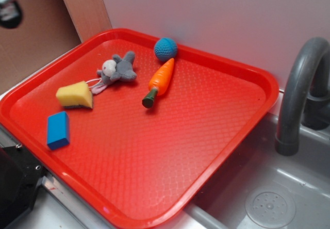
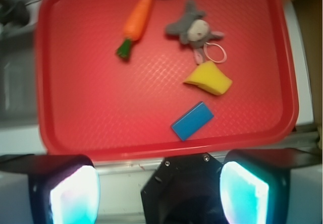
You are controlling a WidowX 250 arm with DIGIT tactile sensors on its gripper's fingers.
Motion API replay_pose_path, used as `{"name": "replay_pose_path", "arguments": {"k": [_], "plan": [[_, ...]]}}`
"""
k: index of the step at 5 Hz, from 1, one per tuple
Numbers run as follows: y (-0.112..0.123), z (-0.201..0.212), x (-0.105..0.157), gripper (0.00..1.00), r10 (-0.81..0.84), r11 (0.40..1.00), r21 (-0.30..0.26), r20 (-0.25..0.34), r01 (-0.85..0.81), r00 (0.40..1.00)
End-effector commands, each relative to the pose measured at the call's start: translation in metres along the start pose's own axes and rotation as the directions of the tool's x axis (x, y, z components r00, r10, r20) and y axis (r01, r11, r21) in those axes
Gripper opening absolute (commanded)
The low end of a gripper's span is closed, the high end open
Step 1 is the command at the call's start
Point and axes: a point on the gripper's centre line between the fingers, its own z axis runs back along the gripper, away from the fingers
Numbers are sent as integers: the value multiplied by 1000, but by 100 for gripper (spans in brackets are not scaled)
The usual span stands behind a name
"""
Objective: Grab the carrot.
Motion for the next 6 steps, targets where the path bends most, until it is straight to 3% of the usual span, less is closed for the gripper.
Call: {"name": "replay_pose_path", "arguments": {"k": [1, 3, 4, 6], "plan": [[-22, -30, 78, 100, 112, 993, -33, 8, -111, 994], [-46, -89, 121, 100, 99, 991, -82, -42, -102, 994], [-44, -130, 138, 100, 133, 988, -71, -87, -139, 987], [-38, -181, 156, 100, 164, 986, 19, -115, -163, 980]]}}
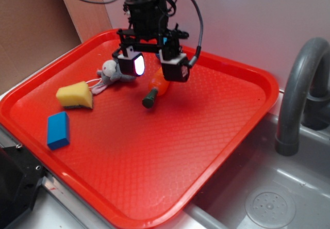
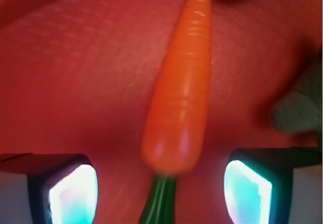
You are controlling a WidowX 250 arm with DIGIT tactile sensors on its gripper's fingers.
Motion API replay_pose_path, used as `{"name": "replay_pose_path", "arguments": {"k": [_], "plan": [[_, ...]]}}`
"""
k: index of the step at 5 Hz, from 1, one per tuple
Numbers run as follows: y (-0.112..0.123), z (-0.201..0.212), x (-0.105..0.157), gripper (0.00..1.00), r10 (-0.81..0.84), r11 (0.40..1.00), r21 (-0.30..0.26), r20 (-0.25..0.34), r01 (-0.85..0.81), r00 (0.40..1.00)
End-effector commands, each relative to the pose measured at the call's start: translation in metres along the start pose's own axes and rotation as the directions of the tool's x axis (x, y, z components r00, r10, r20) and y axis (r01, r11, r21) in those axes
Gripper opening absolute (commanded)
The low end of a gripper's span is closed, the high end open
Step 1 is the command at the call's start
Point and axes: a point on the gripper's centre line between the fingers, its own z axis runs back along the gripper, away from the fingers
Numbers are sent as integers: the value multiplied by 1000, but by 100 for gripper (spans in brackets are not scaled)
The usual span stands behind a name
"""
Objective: Grab the carrot.
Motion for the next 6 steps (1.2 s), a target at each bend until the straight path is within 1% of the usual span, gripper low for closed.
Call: {"name": "replay_pose_path", "arguments": {"k": [1, 2, 3, 4, 5, 6], "plan": [[-3, -21, 24, 70, 13, 999, 35, 45, -14, 999], [-3, -28, 9, 0, 5, 998, 57, 44, -8, 999], [-2, -9, -8, 0, -8, 998, 69, 30, 6, 1000], [8, 38, -34, 0, -32, 999, 35, 38, 31, 999], [19, 84, -59, 0, -19, 999, 31, 117, 16, 993], [30, 130, -83, 0, -17, 999, -44, 160, 25, 987]]}}
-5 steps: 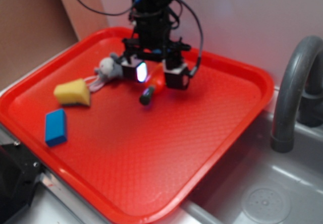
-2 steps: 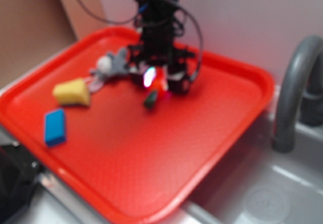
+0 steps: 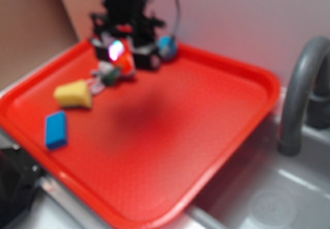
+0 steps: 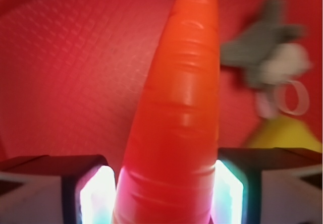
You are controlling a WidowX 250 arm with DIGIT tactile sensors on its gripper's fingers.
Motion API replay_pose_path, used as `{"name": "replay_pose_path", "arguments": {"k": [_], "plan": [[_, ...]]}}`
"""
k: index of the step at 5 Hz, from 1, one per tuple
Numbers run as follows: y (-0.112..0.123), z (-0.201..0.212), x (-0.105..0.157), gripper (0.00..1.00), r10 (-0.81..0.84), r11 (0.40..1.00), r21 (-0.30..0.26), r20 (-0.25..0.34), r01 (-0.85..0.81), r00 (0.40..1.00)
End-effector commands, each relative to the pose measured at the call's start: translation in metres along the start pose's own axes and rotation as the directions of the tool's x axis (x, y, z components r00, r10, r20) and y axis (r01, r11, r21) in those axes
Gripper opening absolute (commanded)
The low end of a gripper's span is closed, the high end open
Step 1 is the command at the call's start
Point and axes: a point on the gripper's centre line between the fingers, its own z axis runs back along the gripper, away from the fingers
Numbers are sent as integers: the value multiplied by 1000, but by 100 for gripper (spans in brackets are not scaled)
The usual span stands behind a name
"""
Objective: Grab the carrot.
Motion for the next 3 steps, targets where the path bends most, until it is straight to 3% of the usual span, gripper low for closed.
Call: {"name": "replay_pose_path", "arguments": {"k": [1, 2, 3], "plan": [[27, 79, -30, 0, 7, 992, -129, 168, 15, 986], [38, 82, -37, 0, 3, 985, -169, 181, 28, 984], [40, 79, -42, 0, 1, 991, -133, 195, 26, 981]]}}
